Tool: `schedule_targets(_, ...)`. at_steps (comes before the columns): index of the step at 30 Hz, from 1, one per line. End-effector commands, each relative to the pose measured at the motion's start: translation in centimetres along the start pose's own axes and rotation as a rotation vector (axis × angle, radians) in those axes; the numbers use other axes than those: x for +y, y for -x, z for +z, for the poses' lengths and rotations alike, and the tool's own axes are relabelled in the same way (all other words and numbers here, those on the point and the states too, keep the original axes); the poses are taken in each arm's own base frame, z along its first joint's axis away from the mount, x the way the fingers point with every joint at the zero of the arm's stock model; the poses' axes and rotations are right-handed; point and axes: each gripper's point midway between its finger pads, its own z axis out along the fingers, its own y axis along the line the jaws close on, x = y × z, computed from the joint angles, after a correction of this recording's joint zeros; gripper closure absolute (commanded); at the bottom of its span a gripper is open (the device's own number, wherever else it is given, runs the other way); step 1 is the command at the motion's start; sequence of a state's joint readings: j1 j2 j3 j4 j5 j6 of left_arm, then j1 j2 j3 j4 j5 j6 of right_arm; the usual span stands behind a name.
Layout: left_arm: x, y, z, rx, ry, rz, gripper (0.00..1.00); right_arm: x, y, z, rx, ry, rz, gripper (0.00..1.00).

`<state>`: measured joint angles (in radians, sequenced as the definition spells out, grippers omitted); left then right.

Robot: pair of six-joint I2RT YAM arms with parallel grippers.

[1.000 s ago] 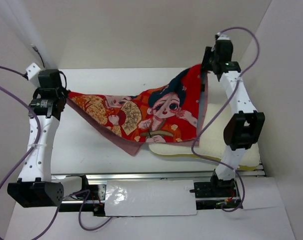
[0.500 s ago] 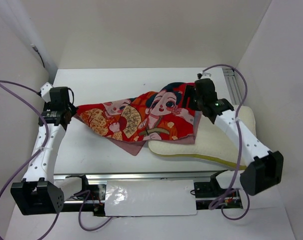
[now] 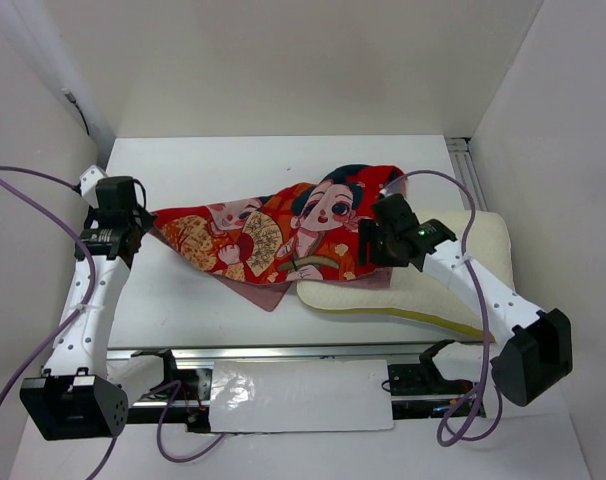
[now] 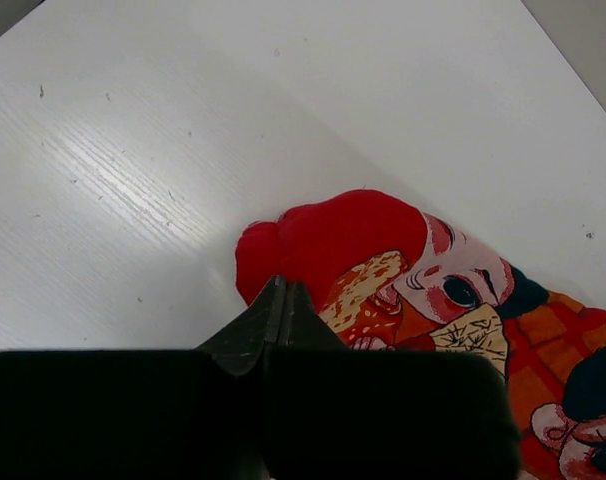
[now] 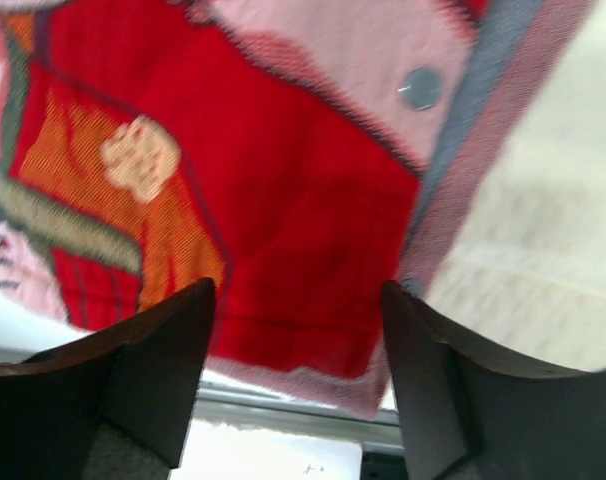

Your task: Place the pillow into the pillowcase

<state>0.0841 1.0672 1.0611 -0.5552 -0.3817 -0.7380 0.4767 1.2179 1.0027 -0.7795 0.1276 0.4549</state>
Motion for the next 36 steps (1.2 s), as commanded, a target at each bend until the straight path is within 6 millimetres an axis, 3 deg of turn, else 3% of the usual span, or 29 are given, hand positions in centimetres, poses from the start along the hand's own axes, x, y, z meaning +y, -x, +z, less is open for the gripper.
schedule_targets(1,-0.2,1.0,-0.6,-0.046,-0.031,-0.027,1.0,0.8,-1.6,0.0,0.054,0.023,-0.043,0.28)
schedule_targets(5,0.1,0.6,-0.7,-0.039,-0.025,-0.024,1.0,1.8,-2.1,0.8,0.082,0.047,-0.072,0.4)
schedule_targets(12,0.3,0.5,-0.7,-0.037,-0.012,-0.029,1.0,2.8,-1.6,0.9,0.087,0.076,-0.091,0.38)
schedule_targets(16,0.2,0.2,-0.5,-0.024,-0.014,-0.026,1.0,0.4,-1.1,0.2,0.06,-0.059,-0.079,0.32)
schedule_targets(21,0.2,0.4,-0.7,-0.031,-0.019,-0.029,1.0,-1.1,-1.2,-0.3,0.036,-0.11,-0.045,0.31)
schedule_targets(27,0.1,0.6,-0.7,-0.038,-0.024,-0.023,1.0,-0.7,-1.9,1.1,0.066,-0.047,-0.033,0.3)
schedule_targets(30,0.0,0.5,-0.7,-0.032,-0.032,-0.023,1.0,0.5,-2.2,1.5,0.083,0.017,-0.042,0.3)
schedule_targets(32,0.0,0.5,-0.7,-0.032,-0.032,-0.023,1.0,0.9,-2.1,1.5,0.082,0.041,-0.05,0.36)
schedule_targets(33,0.0,0.5,-0.7,-0.032,-0.032,-0.023,1.0,1.3,-2.0,1.5,0.079,0.058,-0.048,0.48)
schedule_targets(36,0.0,0.5,-0.7,-0.032,-0.032,-0.023,1.0,2.6,-1.4,1.0,0.064,0.135,-0.07,0.69)
